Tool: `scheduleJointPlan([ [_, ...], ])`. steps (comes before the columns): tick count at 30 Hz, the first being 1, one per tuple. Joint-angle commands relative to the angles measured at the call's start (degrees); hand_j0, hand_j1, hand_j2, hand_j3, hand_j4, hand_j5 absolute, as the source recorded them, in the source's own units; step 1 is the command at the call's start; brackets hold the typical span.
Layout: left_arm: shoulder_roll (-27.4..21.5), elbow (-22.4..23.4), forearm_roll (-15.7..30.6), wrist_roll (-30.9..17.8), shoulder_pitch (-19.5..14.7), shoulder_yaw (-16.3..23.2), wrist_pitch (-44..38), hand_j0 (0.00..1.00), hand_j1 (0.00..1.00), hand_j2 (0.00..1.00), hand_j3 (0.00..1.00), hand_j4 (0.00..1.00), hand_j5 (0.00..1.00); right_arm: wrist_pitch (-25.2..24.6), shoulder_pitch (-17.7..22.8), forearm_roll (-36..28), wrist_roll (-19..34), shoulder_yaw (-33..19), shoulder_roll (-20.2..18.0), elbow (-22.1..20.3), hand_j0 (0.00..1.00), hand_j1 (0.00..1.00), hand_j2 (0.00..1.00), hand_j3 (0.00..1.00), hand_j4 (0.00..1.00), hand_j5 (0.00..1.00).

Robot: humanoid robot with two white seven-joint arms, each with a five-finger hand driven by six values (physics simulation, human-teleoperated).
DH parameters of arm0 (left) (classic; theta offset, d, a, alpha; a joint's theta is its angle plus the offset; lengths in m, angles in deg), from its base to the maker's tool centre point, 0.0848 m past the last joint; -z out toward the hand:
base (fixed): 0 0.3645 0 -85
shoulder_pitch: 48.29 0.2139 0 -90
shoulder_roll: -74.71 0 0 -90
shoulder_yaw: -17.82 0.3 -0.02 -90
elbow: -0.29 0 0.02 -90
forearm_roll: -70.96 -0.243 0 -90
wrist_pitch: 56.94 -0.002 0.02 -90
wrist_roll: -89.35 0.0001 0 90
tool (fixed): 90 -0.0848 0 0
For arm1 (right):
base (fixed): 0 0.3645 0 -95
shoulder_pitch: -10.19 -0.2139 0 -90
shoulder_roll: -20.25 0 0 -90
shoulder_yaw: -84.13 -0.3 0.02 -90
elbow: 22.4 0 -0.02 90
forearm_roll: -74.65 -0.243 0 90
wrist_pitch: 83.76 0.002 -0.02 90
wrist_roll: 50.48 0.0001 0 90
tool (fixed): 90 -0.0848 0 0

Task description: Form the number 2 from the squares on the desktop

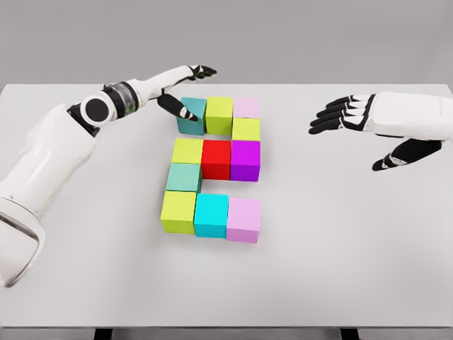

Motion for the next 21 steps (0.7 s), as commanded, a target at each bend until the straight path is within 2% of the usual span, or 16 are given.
scheduleJointPlan([
  [1,-2.3,-2.1,0.7,-0.3,0.0,-0.3,0.5,0.97,0.97,0.97,0.97,0.97,0.97,-0.2,0.0,-0.3,0.0,0.0,0.0,0.0,1.0,1.0,1.0,1.0,1.0,1.0],
  [5,-10.6,-13.5,6.7,-0.5,1.2,-0.1,0.9,1.0,1.0,1.0,1.0,1.0,1.0,-0.2,0.0,-0.3,0.0,0.0,0.0,0.0,1.0,1.0,1.0,1.0,1.0,1.0],
  [8,-17.7,-19.4,12.0,-0.6,1.6,0.3,1.0,1.0,1.0,1.0,1.0,1.0,1.0,-0.2,0.0,-0.3,0.0,0.0,0.0,0.0,1.0,1.0,1.0,1.0,1.0,1.0],
  [10,-22.2,-22.8,16.6,-0.6,4.2,0.4,1.9,1.0,1.0,1.0,1.0,1.0,1.0,-0.2,0.3,-0.3,0.0,0.0,0.0,-0.1,1.0,1.0,1.0,1.0,1.0,1.0],
  [11,-25.2,-24.6,18.3,-2.4,5.4,0.9,1.4,1.0,1.0,1.0,1.0,1.0,1.0,-0.2,0.3,-0.2,0.0,0.0,0.0,-0.1,1.0,1.0,1.0,1.0,1.0,1.0],
  [13,-28.9,-24.7,18.4,-10.6,6.0,1.4,1.4,1.0,1.0,1.0,1.0,1.0,1.0,-0.2,0.3,-0.3,0.0,0.0,0.0,-0.1,1.0,1.0,1.0,1.0,1.0,1.0],
  [14,-29.7,-24.6,18.3,-12.6,5.9,1.3,1.5,1.0,1.0,1.0,1.0,1.0,1.0,-0.2,0.3,-0.2,0.0,0.0,0.0,0.0,1.0,1.0,1.0,1.0,1.0,1.0],
  [17,-30.2,-24.6,16.6,-12.6,6.2,1.6,1.4,1.0,1.0,1.0,1.0,1.0,1.0,-0.2,0.4,-0.3,0.0,0.0,0.2,0.0,1.0,1.0,1.0,1.0,1.0,1.0],
  [20,-30.2,-24.3,15.1,-12.6,6.0,4.1,1.2,1.0,1.0,1.0,1.0,1.0,1.0,-0.2,0.4,-0.2,0.0,0.0,0.2,-0.1,1.0,1.0,1.0,1.0,1.0,1.0],
  [21,-30.1,-24.1,12.6,-12.6,5.9,5.2,1.2,1.0,1.0,1.0,1.0,1.0,1.0,-0.2,0.4,-0.2,0.0,0.1,0.3,-0.1,1.0,1.0,1.0,1.0,1.0,1.0],
])
